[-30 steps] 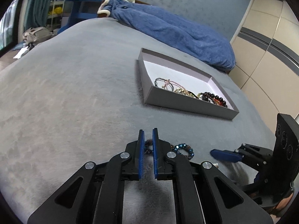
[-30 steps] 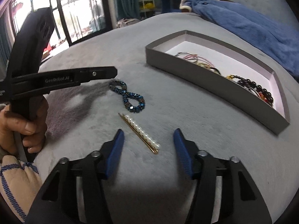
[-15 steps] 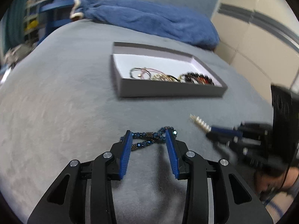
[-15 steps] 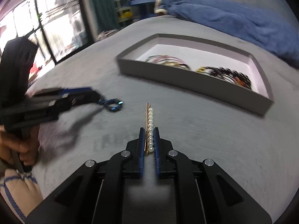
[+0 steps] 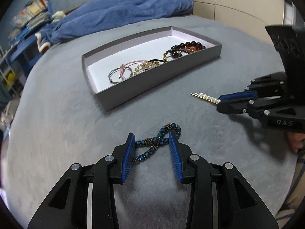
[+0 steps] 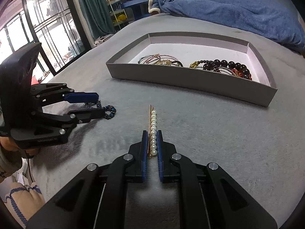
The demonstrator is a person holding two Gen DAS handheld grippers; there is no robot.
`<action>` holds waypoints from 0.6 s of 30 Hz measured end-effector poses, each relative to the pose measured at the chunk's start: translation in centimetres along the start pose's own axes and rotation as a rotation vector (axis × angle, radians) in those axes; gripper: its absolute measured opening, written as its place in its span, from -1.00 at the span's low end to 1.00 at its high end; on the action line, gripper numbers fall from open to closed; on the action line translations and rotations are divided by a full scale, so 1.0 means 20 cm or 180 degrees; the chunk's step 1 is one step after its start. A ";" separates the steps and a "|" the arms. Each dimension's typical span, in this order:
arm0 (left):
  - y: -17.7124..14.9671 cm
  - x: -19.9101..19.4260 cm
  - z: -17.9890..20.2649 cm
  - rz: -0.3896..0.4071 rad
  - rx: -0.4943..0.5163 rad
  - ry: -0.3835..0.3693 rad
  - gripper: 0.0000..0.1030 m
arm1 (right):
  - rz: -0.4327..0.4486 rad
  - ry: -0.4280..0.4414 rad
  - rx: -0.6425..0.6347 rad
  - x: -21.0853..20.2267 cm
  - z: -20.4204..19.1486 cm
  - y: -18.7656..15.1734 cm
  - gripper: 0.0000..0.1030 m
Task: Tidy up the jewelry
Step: 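Grasp the blue beaded bracelet with the left gripper while the right gripper grasps the pearl hair pin, then lower the blue bracelet and pearl pin into the box and open both grippers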
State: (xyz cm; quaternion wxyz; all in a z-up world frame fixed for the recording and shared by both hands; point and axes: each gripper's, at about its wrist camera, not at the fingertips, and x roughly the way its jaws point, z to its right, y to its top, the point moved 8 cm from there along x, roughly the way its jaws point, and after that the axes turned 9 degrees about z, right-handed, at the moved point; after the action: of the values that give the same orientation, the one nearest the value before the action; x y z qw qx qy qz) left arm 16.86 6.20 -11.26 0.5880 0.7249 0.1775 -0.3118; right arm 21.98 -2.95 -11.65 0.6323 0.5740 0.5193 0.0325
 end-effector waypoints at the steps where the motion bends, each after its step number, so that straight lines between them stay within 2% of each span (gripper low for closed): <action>1: 0.00 0.00 0.00 0.0003 0.0002 -0.0002 -0.31 | 0.0000 0.0002 0.0002 0.00 0.00 0.00 -0.83; 3: 0.01 0.01 0.01 -0.0004 -0.0070 -0.0056 -0.54 | 0.0010 0.0005 0.0004 0.00 0.00 0.00 -0.83; 8: 0.03 -0.01 0.01 0.0096 -0.0220 -0.0138 -0.63 | 0.0085 0.0018 0.0026 -0.03 0.00 0.02 -0.83; 9: 0.04 -0.02 0.00 0.0120 -0.0265 -0.0163 -0.72 | 0.0108 0.0020 0.0036 -0.03 0.01 0.02 -0.83; 18: 0.21 -0.16 -0.09 0.0546 -0.0846 -0.0348 -0.76 | 0.0254 0.0004 0.0059 -0.10 0.03 0.09 -0.83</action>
State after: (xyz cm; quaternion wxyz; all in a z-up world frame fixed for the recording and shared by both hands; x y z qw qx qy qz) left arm 17.55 7.28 -5.93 0.7120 0.6352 0.1225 -0.2732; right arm 22.43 -3.99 -9.11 0.6248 0.6001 0.4967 0.0533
